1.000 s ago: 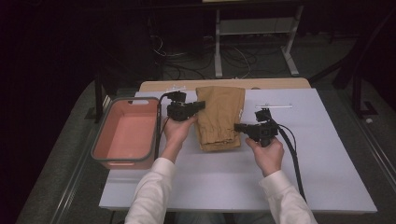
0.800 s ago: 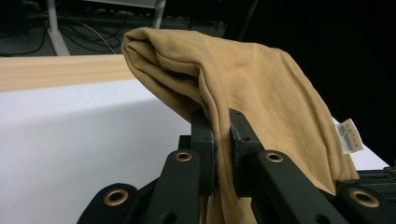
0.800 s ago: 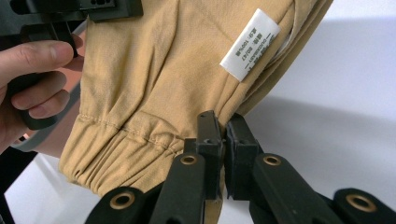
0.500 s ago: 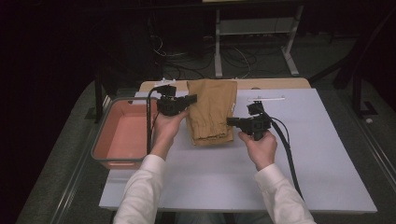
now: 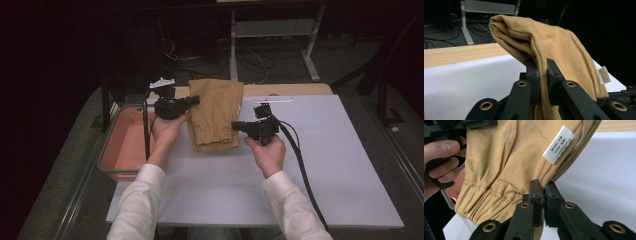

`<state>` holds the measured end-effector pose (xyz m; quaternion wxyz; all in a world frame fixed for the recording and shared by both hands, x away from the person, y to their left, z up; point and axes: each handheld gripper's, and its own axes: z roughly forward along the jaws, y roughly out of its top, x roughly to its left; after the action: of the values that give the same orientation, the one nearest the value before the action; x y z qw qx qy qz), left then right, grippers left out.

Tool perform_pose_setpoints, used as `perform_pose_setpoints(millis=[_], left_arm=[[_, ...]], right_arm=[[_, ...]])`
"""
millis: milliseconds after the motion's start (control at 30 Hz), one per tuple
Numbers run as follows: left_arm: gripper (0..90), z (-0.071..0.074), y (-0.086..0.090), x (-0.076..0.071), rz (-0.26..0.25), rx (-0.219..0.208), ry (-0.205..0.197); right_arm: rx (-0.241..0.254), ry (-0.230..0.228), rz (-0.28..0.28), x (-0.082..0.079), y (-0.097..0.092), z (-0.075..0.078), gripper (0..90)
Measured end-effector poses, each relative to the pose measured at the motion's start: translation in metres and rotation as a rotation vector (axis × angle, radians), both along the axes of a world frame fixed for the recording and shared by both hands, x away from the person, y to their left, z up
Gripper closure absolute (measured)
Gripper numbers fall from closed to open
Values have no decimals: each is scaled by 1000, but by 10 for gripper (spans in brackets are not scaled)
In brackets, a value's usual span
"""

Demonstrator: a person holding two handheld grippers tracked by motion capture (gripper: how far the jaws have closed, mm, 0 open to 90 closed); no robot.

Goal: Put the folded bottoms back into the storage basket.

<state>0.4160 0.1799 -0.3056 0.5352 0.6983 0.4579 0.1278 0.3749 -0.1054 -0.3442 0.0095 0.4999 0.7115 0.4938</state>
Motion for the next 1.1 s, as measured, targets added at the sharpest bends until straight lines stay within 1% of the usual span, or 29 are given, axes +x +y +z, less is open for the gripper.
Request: perform_pose_setpoints(millis=[167, 200, 300, 567, 600, 700, 767, 800, 833, 933, 967, 1000, 1033, 1100], left_arm=[[832, 3, 8, -2, -1, -3, -9], [832, 5, 11, -3, 0, 2, -11], [832, 7, 14, -4, 2, 3, -15], [832, 19, 25, -7, 10, 21, -32], [832, 21, 28, -8, 16, 22, -34], [833, 24, 33, -9, 18, 27, -38], [833, 26, 37, -10, 26, 26, -41], [833, 28, 42, -11, 33, 22, -43], [833, 28, 42, -11, 33, 22, -43], [833, 30, 50, -13, 44, 17, -46], [833, 30, 53, -13, 48, 15, -48], [833, 31, 58, -13, 56, 11, -49], [833, 31, 58, -13, 56, 11, -49], [833, 32, 64, -14, 64, 7, -49]], right_arm=[[8, 2, 7, 2, 7, 1, 848], [18, 7, 10, 3, 10, 1, 849], [21, 5, 13, 3, 13, 2, 848], [20, -13, 30, 3, 24, 12, 848], [21, -14, 38, 3, 28, 13, 848], [22, -15, 43, 4, 32, 15, 848], [24, -16, 52, 4, 37, 16, 848], [25, -20, 57, 6, 41, 18, 848], [25, -20, 57, 6, 41, 18, 848], [27, -22, 69, 8, 51, 21, 848], [27, -22, 69, 8, 51, 21, 848], [23, -26, 77, 8, 56, 24, 848], [23, -26, 77, 8, 56, 24, 848], [26, -30, 85, 8, 62, 25, 848]])
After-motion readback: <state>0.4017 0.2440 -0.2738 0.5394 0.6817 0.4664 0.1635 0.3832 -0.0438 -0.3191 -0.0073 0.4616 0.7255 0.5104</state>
